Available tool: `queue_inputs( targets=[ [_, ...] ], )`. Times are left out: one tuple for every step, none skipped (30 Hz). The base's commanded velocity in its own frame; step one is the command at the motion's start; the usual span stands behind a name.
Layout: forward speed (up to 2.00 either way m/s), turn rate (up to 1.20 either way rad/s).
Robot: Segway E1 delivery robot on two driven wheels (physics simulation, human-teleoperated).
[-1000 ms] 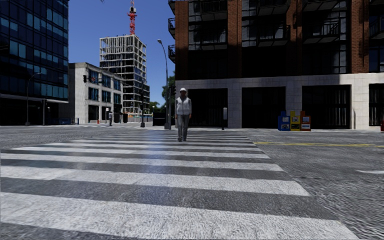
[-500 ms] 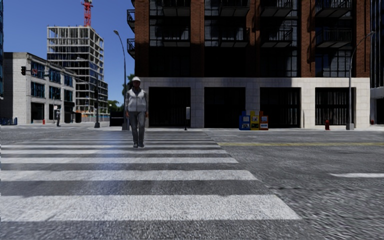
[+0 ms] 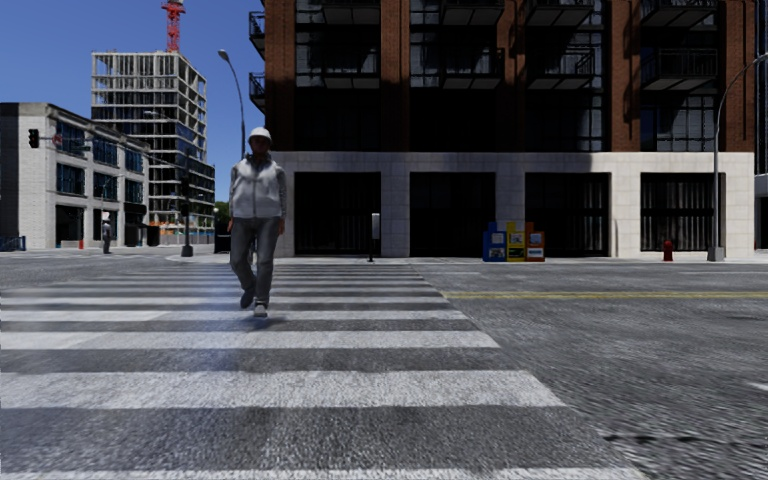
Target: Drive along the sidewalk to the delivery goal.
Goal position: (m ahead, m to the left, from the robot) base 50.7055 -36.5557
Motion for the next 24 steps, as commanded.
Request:
queue_inputs(
  targets=[
    [2.00,0.00],
    [2.00,0.00],
    [2.00,0.00],
    [2.00,0.00],
    [2.00,0.00],
    [2.00,0.00],
    [2.00,0.00],
    [2.00,0.00],
    [2.00,0.00],
    [2.00,0.00],
    [2.00,0.00],
    [2.00,0.00],
    [2.00,-0.10],
    [2.00,-0.15],
    [2.00,-0.16],
    [2.00,-0.16],
    [2.00,-0.17],
    [2.00,-0.20],
    [2.00,-0.27],
    [2.00,-0.27],
    [2.00,-0.34],
    [2.00,-0.38],
    [2.00,-0.38],
    [2.00,-0.34]
  ],
)
